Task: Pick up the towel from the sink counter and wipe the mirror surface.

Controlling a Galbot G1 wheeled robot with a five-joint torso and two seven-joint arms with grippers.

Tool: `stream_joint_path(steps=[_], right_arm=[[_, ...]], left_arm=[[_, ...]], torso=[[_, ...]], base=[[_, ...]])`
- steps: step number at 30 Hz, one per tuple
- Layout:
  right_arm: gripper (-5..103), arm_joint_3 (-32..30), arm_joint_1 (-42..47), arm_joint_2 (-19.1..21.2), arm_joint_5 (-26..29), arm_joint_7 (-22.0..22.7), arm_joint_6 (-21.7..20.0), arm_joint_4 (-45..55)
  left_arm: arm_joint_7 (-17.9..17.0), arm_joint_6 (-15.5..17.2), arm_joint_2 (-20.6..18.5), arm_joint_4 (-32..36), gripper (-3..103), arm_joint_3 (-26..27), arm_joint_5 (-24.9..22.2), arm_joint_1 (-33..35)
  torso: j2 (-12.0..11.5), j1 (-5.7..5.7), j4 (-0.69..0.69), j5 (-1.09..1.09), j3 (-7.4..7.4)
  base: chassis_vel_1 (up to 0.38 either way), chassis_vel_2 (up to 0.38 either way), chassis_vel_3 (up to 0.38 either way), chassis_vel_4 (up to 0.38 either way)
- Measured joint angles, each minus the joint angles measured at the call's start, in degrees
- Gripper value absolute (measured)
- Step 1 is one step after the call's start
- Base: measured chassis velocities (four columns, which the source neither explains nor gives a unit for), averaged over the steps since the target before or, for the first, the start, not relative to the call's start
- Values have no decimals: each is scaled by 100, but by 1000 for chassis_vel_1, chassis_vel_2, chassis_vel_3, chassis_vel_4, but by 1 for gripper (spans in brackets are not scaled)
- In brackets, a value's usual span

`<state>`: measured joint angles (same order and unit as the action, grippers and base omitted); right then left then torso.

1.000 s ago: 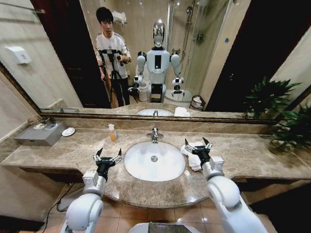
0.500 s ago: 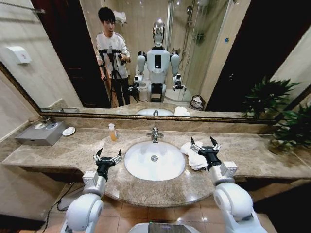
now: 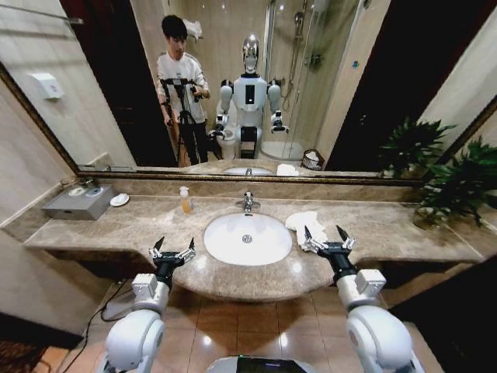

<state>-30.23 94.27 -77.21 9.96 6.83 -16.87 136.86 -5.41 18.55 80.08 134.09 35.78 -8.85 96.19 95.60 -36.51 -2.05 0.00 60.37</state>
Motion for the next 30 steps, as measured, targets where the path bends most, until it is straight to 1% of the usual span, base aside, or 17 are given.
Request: stream_joint_path(steps=[8,10,11,14,18,21,27,28,30], right_arm=[[100,135,349,-194,-284,-76,252,40],[100,144,367,-201,-302,-81,275,40],[100,172,418,-205,-334,-91,355,39],[100,195,466,-180,-349,-103,410,34],[100,224,522,-165,-386,-109,480,33],[100,234,601,-227,-449,-110,527,50],[100,213,725,-242,-468,-149,643,70],[100,212,786,-240,-472,-152,707,79],[100,216,807,-246,-476,-152,725,81]], left_arm=[[0,0,0,0,100,0,0,0],[0,0,0,0,100,0,0,0],[0,0,0,0,100,0,0,0],[0,0,0,0,100,0,0,0],[0,0,0,0,100,0,0,0],[0,0,0,0,100,0,0,0],[0,0,0,0,100,0,0,-1],[0,0,0,0,100,0,0,0],[0,0,0,0,100,0,0,0]], torso=[[-1,-2,-1,0,1],[-1,-1,-1,0,0],[0,0,-1,-3,0],[-1,-1,0,1,0],[1,2,0,-1,-1],[-1,-3,-1,0,1],[-2,-4,0,1,1],[1,2,0,-2,-1],[1,2,0,0,-1]], base=[[158,-152,-159,152],[157,-164,-154,179],[156,-170,-152,176],[158,-156,-168,170],[158,-161,-158,152],[156,-167,-160,179],[184,-184,-189,182],[206,-200,-190,192],[243,-199,-190,192]])
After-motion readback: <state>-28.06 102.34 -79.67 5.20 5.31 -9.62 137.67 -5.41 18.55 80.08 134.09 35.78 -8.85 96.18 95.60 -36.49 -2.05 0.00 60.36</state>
